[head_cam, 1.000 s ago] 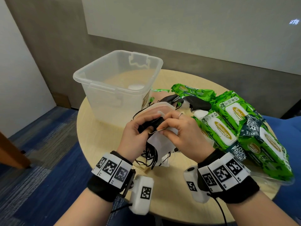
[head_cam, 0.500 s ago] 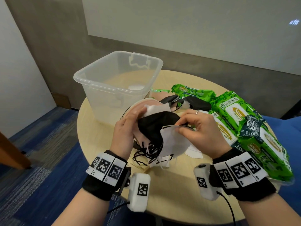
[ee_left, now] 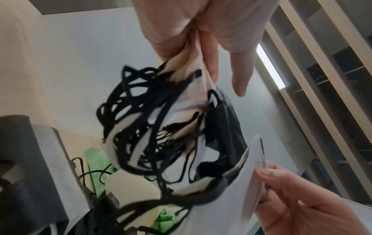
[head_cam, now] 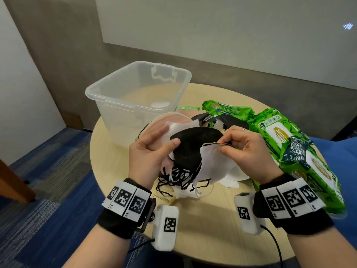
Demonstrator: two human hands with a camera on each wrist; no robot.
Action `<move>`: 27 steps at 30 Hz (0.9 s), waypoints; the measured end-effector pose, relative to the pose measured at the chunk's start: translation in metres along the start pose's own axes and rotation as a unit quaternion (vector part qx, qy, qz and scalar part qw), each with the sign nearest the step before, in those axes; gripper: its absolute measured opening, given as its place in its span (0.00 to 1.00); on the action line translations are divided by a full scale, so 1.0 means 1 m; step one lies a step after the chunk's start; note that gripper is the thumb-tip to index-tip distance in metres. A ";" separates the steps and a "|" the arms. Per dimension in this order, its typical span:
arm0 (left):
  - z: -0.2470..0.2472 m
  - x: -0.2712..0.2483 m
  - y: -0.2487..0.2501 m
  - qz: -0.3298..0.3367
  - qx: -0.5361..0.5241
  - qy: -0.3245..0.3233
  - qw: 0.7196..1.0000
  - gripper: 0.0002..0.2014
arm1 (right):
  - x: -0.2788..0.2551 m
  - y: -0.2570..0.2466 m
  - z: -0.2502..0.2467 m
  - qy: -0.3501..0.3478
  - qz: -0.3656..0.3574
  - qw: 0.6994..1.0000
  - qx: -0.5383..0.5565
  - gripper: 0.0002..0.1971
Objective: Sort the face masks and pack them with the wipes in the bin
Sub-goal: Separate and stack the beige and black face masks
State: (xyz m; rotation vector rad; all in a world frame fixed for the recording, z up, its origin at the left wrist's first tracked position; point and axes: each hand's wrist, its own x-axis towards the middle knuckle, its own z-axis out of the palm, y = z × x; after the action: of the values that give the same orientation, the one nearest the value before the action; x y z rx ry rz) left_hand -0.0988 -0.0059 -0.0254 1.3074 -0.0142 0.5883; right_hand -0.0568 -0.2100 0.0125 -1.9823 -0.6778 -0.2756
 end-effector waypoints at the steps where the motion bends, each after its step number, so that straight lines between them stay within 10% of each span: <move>1: 0.000 0.000 -0.001 0.008 0.010 -0.003 1.000 0.19 | 0.000 0.000 0.001 0.001 0.000 1.000 -0.004 0.09; 19: -0.007 0.001 -0.007 0.009 0.076 0.060 0.995 0.22 | 0.001 -0.011 -0.010 -0.020 0.076 0.995 -0.065 0.12; 27: -0.009 0.002 -0.006 0.010 0.055 0.053 0.997 0.22 | 0.001 -0.018 -0.015 -0.141 0.120 0.978 -0.095 0.25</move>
State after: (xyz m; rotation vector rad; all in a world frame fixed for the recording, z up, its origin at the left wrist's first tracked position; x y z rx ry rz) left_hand -0.0972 0.0020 -0.0322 1.3825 0.0929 0.6827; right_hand -0.0651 -0.2161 0.0332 -2.2890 -0.5976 0.0945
